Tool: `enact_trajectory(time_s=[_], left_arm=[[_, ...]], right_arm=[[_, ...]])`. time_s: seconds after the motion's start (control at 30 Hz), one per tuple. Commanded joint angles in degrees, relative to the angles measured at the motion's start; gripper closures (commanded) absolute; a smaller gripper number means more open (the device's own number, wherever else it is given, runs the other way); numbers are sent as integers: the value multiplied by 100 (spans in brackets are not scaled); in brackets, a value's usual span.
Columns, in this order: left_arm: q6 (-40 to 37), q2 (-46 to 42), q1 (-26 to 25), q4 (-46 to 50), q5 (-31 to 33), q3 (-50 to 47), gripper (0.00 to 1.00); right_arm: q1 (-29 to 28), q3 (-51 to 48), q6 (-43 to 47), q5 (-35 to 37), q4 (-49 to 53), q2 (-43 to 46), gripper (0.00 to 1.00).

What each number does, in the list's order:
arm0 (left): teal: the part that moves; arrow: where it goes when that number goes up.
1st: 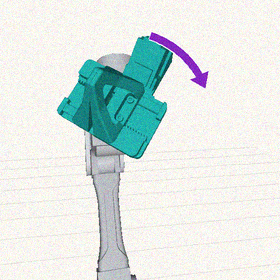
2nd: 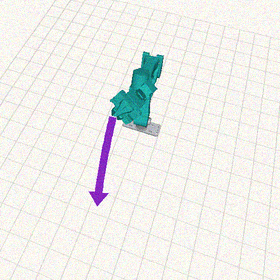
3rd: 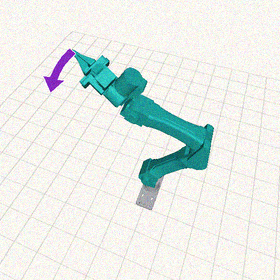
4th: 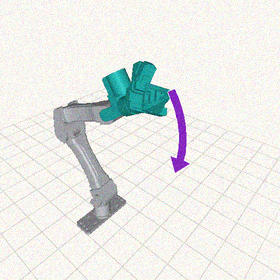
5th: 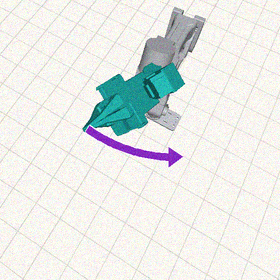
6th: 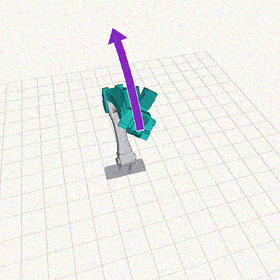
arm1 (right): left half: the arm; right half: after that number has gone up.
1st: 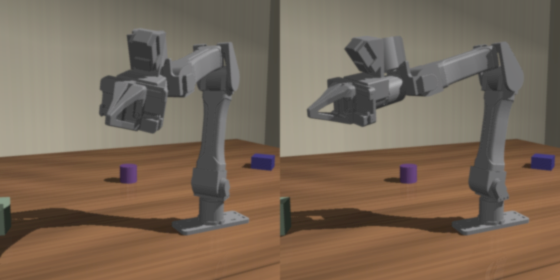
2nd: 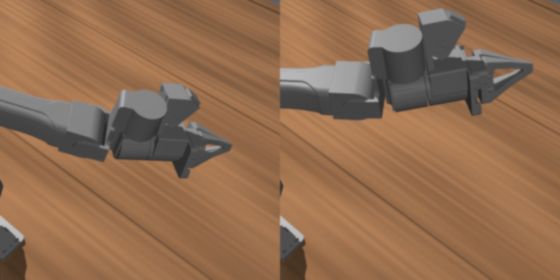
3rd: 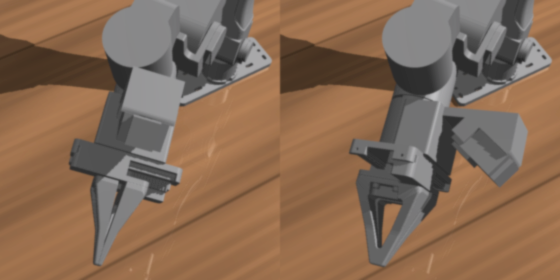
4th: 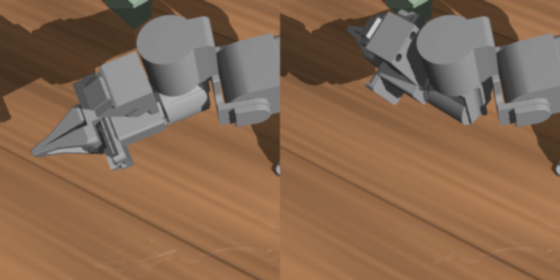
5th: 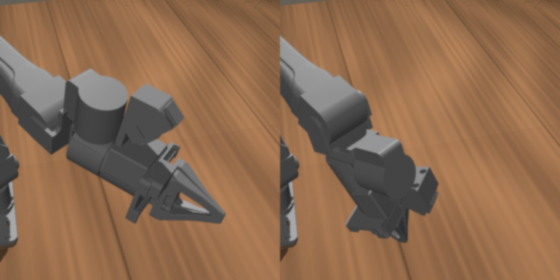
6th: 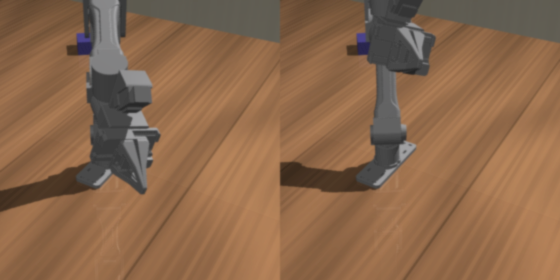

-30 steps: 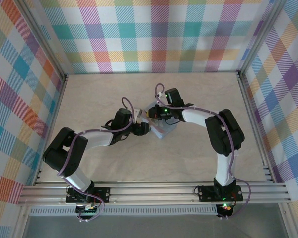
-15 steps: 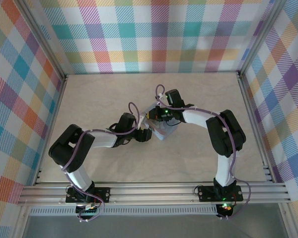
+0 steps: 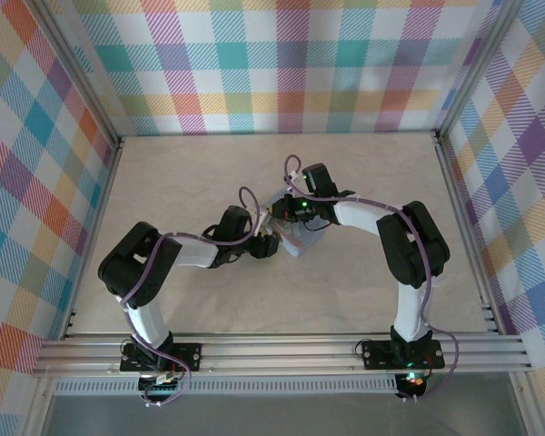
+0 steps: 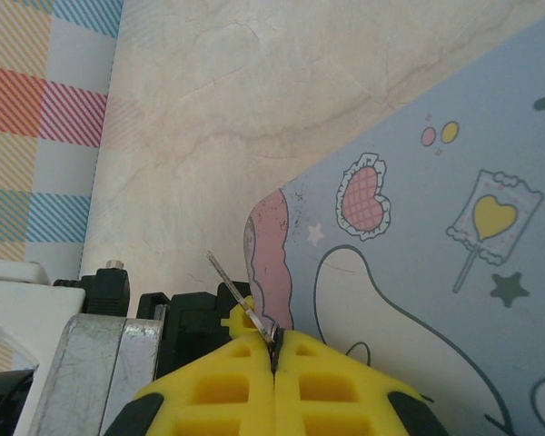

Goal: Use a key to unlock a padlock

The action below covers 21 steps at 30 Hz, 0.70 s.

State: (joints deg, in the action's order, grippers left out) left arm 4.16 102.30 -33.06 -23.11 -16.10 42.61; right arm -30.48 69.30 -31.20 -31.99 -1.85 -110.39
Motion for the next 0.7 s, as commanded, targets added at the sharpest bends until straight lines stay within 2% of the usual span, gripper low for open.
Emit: enact_trajectory(time_s=[0.0,0.67], left_arm=[[-108,289,-130,-244,-345,197,45],[488,251,-280,-554,-740,176,60]], right_arm=[[-46,-127,67,96,547,-9,100],[-46,-179,-18,95,426,35,100]])
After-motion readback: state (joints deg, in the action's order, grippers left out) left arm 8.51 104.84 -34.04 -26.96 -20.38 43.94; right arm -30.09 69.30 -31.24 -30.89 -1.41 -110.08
